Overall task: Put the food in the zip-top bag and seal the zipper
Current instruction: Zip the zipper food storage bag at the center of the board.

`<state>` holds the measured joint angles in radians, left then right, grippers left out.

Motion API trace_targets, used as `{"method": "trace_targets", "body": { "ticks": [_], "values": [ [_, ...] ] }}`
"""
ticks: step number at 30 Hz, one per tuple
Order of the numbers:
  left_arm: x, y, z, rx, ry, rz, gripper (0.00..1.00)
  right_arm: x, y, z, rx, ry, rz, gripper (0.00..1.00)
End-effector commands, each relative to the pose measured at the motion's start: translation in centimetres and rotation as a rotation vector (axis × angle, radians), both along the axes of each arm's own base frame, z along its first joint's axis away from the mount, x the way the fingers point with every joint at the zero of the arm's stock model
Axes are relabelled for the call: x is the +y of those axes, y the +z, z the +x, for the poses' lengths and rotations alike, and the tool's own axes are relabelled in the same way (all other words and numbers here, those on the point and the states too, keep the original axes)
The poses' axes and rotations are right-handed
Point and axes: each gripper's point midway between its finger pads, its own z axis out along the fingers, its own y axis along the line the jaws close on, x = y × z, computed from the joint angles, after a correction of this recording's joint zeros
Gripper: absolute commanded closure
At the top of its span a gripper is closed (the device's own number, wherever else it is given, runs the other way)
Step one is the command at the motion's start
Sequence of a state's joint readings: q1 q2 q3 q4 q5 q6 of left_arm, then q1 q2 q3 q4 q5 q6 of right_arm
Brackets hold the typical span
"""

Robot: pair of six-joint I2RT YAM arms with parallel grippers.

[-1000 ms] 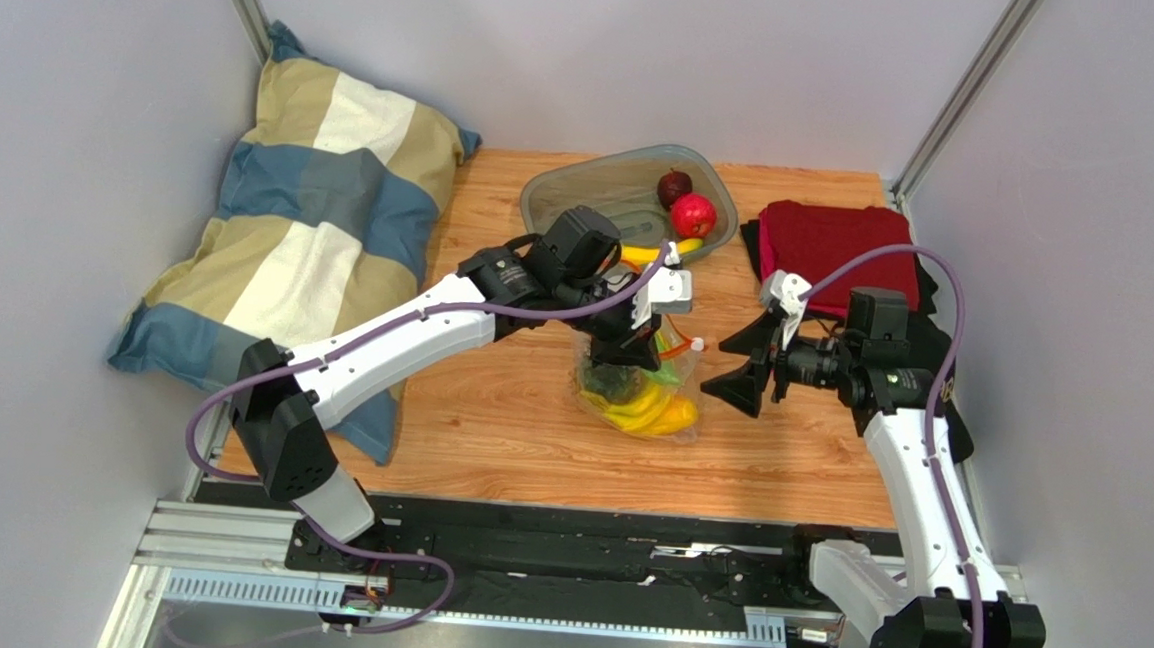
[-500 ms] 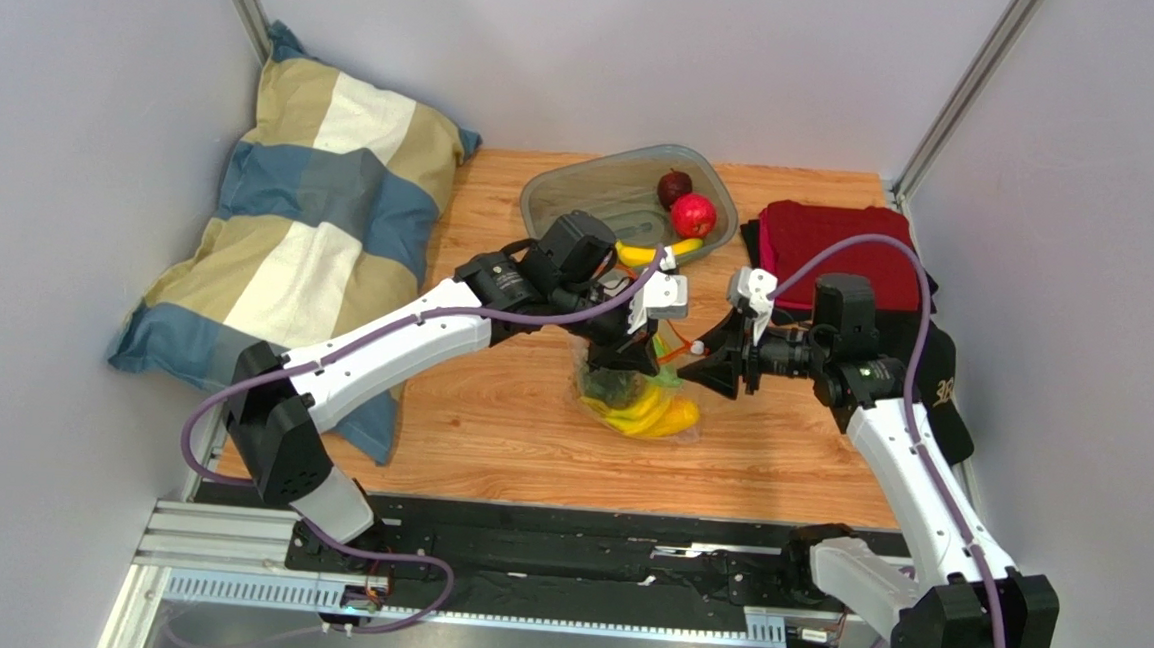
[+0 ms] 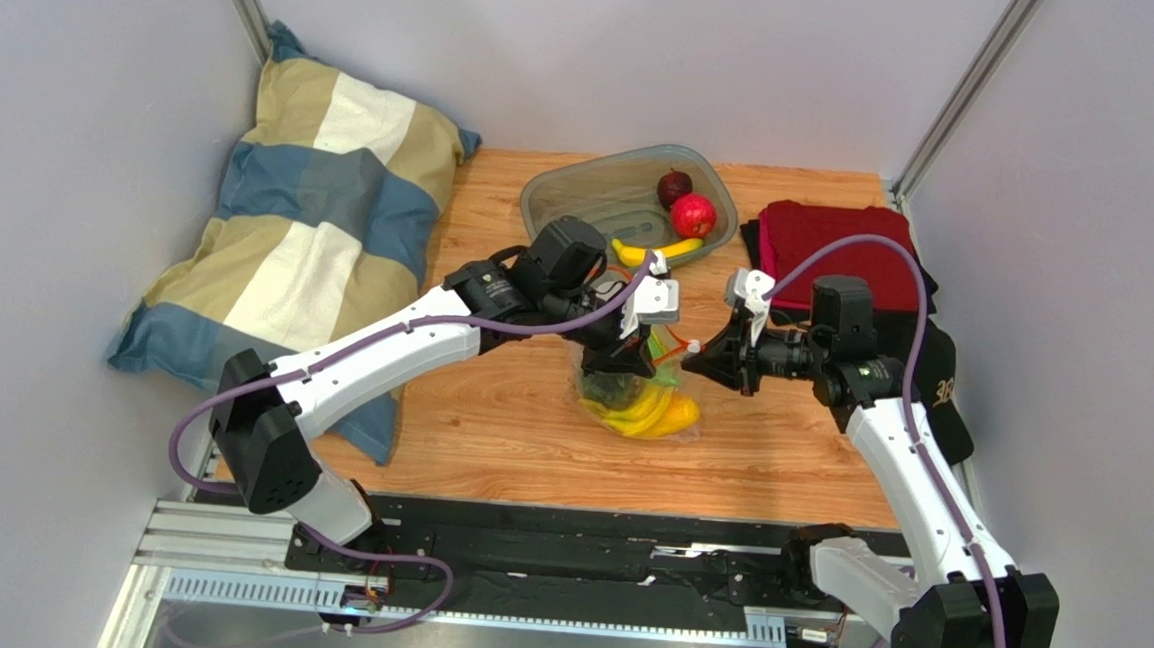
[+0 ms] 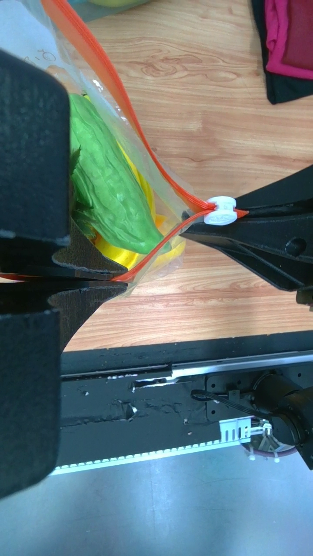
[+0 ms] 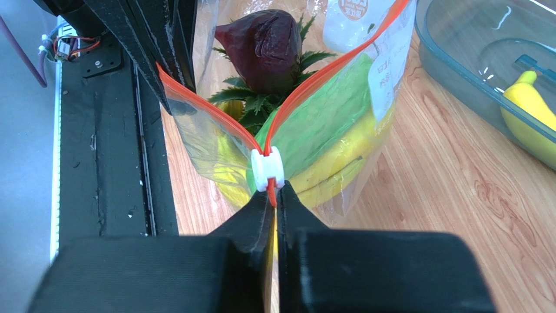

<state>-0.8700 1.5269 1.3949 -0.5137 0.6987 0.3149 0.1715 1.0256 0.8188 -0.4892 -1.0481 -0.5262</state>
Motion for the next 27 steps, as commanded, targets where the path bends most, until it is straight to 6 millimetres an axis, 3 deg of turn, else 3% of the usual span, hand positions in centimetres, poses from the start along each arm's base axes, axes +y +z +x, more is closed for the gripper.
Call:
{"method": "trace_targets", "body": {
  "ticks": [1,4,5,8,9,11,15,22,27],
  "values": [
    [-0.2,2.0,-0.6,-0.030,-0.038,-0.067,0.94,0.0,1.8,0.5,-0.080,-0.003,0.007,1.00],
    [-0.1,2.6,-0.6,-0.051,-0.042,-0.074,0.79,0.1,2.1,0.5,-0.086,0.001,0.007,1.00],
    [0.0,2.7,-0.4,-0.061,-0.032,-0.073,0.63,0.1,2.1,0.6,-0.095,0.004,0.005,1.00],
    [0.5,5.1,1.3,-0.141,0.039,-0.117,0.42,0.0,2.1,0.5,-0.102,0.007,0.001,1.00],
    [0.7,6.5,1.7,-0.175,0.055,-0.154,0.39,0.0,2.2,0.5,-0.109,0.003,0.000,1.00],
    [0.5,8.0,2.6,-0.262,0.055,-0.215,0.35,0.0,2.1,0.6,-0.114,-0.002,-0.001,1.00],
    [-1.2,8.4,3.3,-0.322,-0.011,-0.231,0.35,0.0,2.1,0.7,-0.124,-0.009,-0.006,1.00],
    [-3.8,6.5,3.9,-0.238,-0.103,-0.177,0.35,0.0,2.4,0.7,-0.135,-0.021,-0.008,1.00],
    [-5.1,5.1,2.6,-0.204,-0.164,-0.172,0.36,0.0,2.5,0.7,-0.135,-0.023,-0.008,1.00]
  ]
}}
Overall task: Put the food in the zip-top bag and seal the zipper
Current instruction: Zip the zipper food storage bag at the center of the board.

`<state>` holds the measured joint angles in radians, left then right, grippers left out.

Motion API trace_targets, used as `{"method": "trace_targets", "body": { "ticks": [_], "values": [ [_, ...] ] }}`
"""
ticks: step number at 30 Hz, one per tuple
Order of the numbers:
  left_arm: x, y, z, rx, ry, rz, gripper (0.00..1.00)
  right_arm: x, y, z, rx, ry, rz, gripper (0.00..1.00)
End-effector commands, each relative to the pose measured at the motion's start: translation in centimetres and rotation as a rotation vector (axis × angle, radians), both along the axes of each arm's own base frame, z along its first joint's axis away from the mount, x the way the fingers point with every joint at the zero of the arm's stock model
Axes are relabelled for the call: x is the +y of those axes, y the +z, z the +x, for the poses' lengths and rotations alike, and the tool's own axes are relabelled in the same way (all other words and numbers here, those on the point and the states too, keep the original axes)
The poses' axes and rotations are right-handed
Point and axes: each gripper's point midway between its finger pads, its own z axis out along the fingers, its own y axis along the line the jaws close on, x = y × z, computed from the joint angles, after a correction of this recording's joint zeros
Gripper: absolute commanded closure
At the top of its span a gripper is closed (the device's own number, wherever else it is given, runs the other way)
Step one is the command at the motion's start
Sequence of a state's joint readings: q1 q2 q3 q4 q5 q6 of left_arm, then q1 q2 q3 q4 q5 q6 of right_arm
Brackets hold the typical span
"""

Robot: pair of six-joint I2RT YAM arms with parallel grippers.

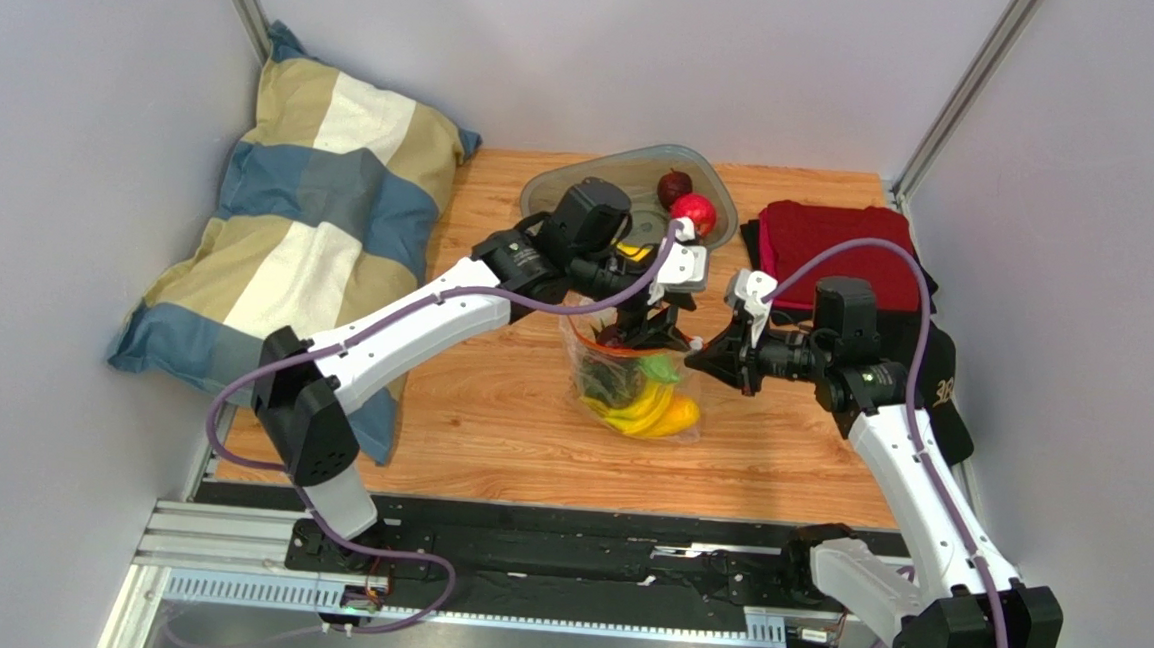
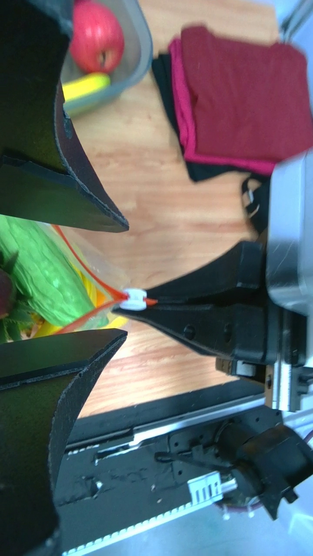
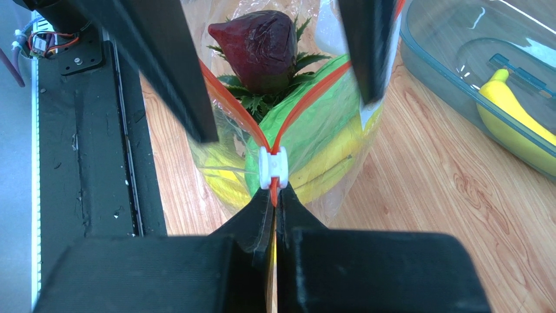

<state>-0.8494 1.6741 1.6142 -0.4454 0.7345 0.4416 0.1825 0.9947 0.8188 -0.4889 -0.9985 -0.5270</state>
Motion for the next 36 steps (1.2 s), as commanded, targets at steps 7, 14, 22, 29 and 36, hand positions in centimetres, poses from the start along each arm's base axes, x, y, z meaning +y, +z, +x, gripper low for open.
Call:
{"method": "trace_targets", "body": {
  "ticks": [7,14,22,29,36],
  "values": [
    [-2.1,-0.5,-1.5,0.015,-0.110,-0.009,0.47,0.3,2.2,0.5,-0.102,0.009,0.011,1.00],
    [-1.4,-1.9,-1.0,-0.002,-0.098,0.031,0.85,0.0,1.9,0.0,-0.115,0.020,-0.011,1.00],
    [1.1,-3.1,1.4,-0.011,-0.024,0.077,0.87,-0.1,1.8,-0.6,-0.117,0.031,-0.023,1.00],
    [2.1,-3.2,2.1,-0.033,-0.014,0.102,0.87,-0.5,1.5,-0.7,-0.119,0.025,-0.032,1.00],
    [1.9,-2.0,1.0,-0.014,-0.058,0.057,1.00,-0.1,2.9,-1.2,-0.085,0.060,-0.004,0.60]
  ]
}}
